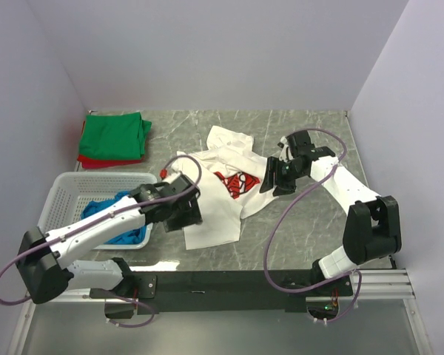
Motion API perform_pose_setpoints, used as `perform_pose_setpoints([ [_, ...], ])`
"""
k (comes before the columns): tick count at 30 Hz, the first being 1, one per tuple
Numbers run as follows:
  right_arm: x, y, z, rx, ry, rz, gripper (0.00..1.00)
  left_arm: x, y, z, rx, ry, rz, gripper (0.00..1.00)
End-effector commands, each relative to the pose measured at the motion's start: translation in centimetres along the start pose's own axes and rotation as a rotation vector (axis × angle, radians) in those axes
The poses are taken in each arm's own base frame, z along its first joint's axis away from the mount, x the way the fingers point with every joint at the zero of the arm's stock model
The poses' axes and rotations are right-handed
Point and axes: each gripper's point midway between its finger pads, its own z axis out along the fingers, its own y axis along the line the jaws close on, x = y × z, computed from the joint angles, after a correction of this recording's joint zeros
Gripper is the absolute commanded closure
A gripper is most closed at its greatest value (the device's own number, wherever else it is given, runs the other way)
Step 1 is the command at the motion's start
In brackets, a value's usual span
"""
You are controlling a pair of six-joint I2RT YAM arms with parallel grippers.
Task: Fold and stack the t-shirts
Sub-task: Flatten the tshirt out
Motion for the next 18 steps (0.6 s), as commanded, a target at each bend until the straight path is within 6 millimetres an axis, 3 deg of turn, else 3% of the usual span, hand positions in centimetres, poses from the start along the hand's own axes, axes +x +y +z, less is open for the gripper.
perform_pose_setpoints([
  [1,-0.8,1.2,-1.0,-0.052,-0.055,-0.025,0.39,3.3,0.6,1.1,-0.049,0.074,-0.013,0.32],
  [6,-0.8,1.2,-1.1,-0.059,-0.061,-0.023,0.39,5.4,1.5,3.0,-0.093,0.122,0.023,0.33],
  [12,-0.6,1.5,-1.4,-0.073,-0.069,-0.027,0.39,6.1,2.5,4.9,-0.148,0.138,0.076,0.33],
  [18,-0.2,1.6,-1.6,-0.081,-0.075,-0.022,0.39,6.9,1.8,7.0,-0.155,0.161,0.118,0.33],
])
